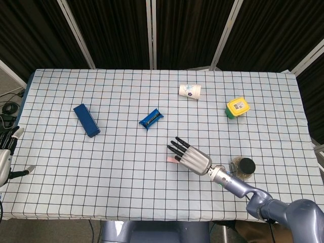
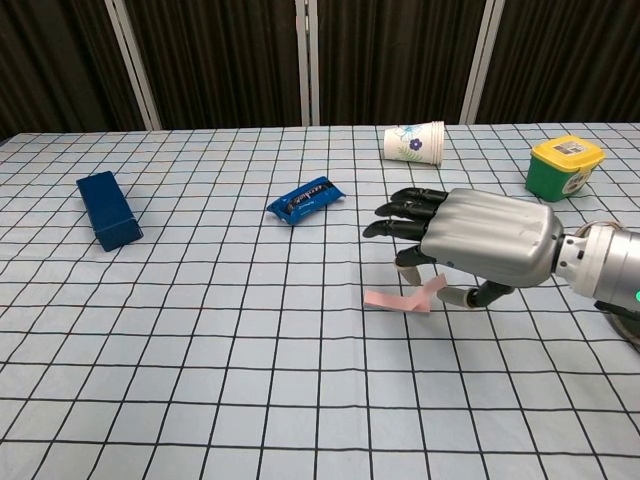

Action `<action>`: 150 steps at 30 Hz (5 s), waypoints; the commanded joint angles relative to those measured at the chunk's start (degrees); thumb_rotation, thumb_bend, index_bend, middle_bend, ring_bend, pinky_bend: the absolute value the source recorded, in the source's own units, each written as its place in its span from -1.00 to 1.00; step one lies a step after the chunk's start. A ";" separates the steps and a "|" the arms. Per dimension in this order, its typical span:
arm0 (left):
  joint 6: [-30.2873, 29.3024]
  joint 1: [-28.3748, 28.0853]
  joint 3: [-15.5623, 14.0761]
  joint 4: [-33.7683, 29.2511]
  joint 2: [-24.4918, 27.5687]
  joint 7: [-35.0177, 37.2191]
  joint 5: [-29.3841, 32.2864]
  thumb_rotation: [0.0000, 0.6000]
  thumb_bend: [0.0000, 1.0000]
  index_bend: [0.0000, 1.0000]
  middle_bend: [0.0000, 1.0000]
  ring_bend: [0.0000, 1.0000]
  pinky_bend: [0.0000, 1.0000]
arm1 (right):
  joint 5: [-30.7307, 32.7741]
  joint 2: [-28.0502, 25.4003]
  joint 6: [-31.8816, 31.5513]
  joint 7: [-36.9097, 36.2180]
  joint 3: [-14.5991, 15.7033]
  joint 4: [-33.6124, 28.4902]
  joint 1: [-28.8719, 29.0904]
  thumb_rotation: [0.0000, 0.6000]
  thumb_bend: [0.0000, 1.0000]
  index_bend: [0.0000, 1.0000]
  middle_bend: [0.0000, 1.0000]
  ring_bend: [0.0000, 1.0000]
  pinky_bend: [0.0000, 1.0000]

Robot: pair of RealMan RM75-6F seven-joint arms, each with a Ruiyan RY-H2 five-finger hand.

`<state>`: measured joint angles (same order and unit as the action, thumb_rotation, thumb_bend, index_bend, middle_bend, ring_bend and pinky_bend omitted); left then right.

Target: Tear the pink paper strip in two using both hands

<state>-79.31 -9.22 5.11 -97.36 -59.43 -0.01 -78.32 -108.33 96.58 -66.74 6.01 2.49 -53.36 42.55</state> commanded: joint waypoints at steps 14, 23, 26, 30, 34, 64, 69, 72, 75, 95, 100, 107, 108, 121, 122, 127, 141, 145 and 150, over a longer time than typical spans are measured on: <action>0.44 -0.14 -0.25 -0.08 -0.22 -0.41 -0.30 1.00 -1.00 -1.00 -1.00 -1.00 -1.00 | 4.59 0.08 -1.07 -6.47 -0.15 -2.03 -0.70 1.00 -0.24 0.39 -0.74 -1.00 -1.00; 3.27 -1.70 -0.60 -0.05 -0.64 1.25 -1.33 1.00 -1.00 -1.00 -1.00 -1.00 -1.00 | 9.80 -4.91 1.40 -5.98 -3.62 -16.14 -0.10 1.00 -0.24 0.46 -0.74 -1.00 -1.00; 4.80 -2.87 -0.53 -0.09 -1.07 2.95 -2.25 1.00 -1.00 -1.00 -1.00 -1.00 -1.00 | 11.93 -7.03 3.11 -3.78 -5.20 -21.69 0.41 1.00 -0.24 0.47 -0.74 -1.00 -1.00; 7.02 -5.33 -0.20 0.18 -2.28 7.76 -5.15 1.00 -1.00 -1.00 -1.00 -1.00 -1.00 | 17.67 -10.46 7.84 0.94 -7.95 -30.81 1.26 1.00 -0.24 0.49 -0.75 -1.00 -1.00; 10.62 -9.63 1.25 0.95 -5.01 11.40 -6.99 1.00 -1.00 -1.00 -1.00 -1.00 -1.00 | 25.75 -13.59 11.87 7.38 -12.10 -40.56 2.55 1.00 -0.24 0.49 -0.75 -1.00 -1.00; 26.57 -27.05 9.47 -2.85 -26.93 0.63 20.85 1.00 -0.86 -0.10 -1.00 -1.00 -1.00 | 60.90 -13.27 4.69 30.93 -20.69 -55.46 8.39 1.00 -0.23 0.53 -0.74 -1.00 -1.00; 26.00 -28.89 10.36 -2.78 -29.19 -1.70 24.73 1.00 -0.86 -0.10 -1.00 -1.00 -1.00 | 62.88 -12.92 3.32 32.08 -20.56 -56.35 9.42 1.00 -0.23 0.53 -0.74 -1.00 -1.00; 25.86 -29.63 10.57 -3.41 -29.70 -2.73 26.34 1.00 -0.86 -0.10 -1.00 -1.00 -1.00 | 63.56 -12.75 2.81 32.38 -20.40 -56.83 9.82 1.00 -0.23 0.54 -0.74 -1.00 -1.00; 25.66 -30.39 11.18 -4.45 -30.10 -3.34 28.21 1.00 -0.86 -0.09 -1.00 -1.00 -1.00 | 63.85 -12.57 2.24 32.72 -20.20 -57.33 10.28 1.00 -0.23 0.54 -0.74 -1.00 -1.00; 21.29 -34.02 11.59 -6.98 -31.99 -9.73 35.11 1.00 -0.77 -0.04 -1.00 -1.00 -1.00 | 64.65 -11.77 0.04 32.97 -19.23 -59.27 12.13 1.00 -0.23 0.54 -0.75 -1.00 -1.00; 20.74 -34.30 11.33 -6.86 -32.49 -10.14 35.39 1.00 -0.68 0.06 -1.00 -1.00 -1.00 | 64.46 -11.70 0.03 32.52 -18.88 -59.22 12.37 1.00 -0.23 0.54 -0.75 -1.00 -1.00; 20.21 -34.59 11.20 -6.93 -32.78 -10.56 35.98 1.00 -0.59 0.15 -1.00 -1.00 -1.00 | 64.25 -12.09 0.18 31.69 -18.58 -59.08 12.53 1.00 -0.23 0.54 -0.75 -1.00 -1.00; 20.08 -34.63 11.18 -6.98 -32.88 -10.67 36.12 1.00 -0.57 0.15 -1.00 -1.00 -1.00 | 64.23 -12.11 0.18 31.56 -18.57 -59.07 12.55 1.00 -0.23 0.54 -0.75 -1.00 -1.00; 19.43 -35.00 11.11 -6.85 -33.67 -11.39 37.72 1.00 -0.49 0.22 -1.00 -1.00 -1.00 | 64.02 -12.26 0.31 31.03 -17.81 -58.78 12.89 1.00 -0.23 0.54 -0.75 -1.00 -1.00; 19.53 -34.98 11.17 -6.91 -33.59 -11.23 37.71 1.00 -0.50 0.22 -1.00 -1.00 -1.00 | 64.03 -12.25 0.27 31.07 -17.82 -58.75 12.95 1.00 -0.23 0.54 -0.75 -1.00 -1.00; 20.11 -34.91 10.95 -7.54 -33.04 -10.93 37.49 1.00 -0.51 0.20 -1.00 -1.00 -1.00 | 64.26 -12.06 -0.02 31.24 -17.98 -58.43 13.24 1.00 -0.23 0.54 -0.75 -1.00 -1.00; 19.32 -35.64 10.79 -7.97 -33.72 -12.11 39.01 1.00 -0.53 0.20 -1.00 -1.00 -1.00 | 64.77 -11.40 -0.47 31.48 -17.99 -59.01 13.91 1.00 -0.23 0.54 -0.75 -1.00 -1.00; 19.21 -35.66 10.54 -7.84 -34.03 -12.21 39.09 1.00 -0.53 0.21 -1.00 -1.00 -1.00 | 64.71 -11.27 -0.55 31.53 -17.90 -59.24 14.06 1.00 -0.23 0.54 -0.75 -1.00 -1.00; 18.65 -35.79 10.41 -7.60 -34.52 -12.67 39.07 1.00 -0.45 0.22 -1.00 -1.00 -1.00 | 64.64 -11.23 -0.66 31.45 -17.80 -59.44 14.14 1.00 -0.23 0.54 -0.75 -1.00 -1.00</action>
<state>-60.57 -45.00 15.53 -105.02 -93.88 -12.64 -39.22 -43.67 85.37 -67.39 37.47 -15.32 -112.79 56.69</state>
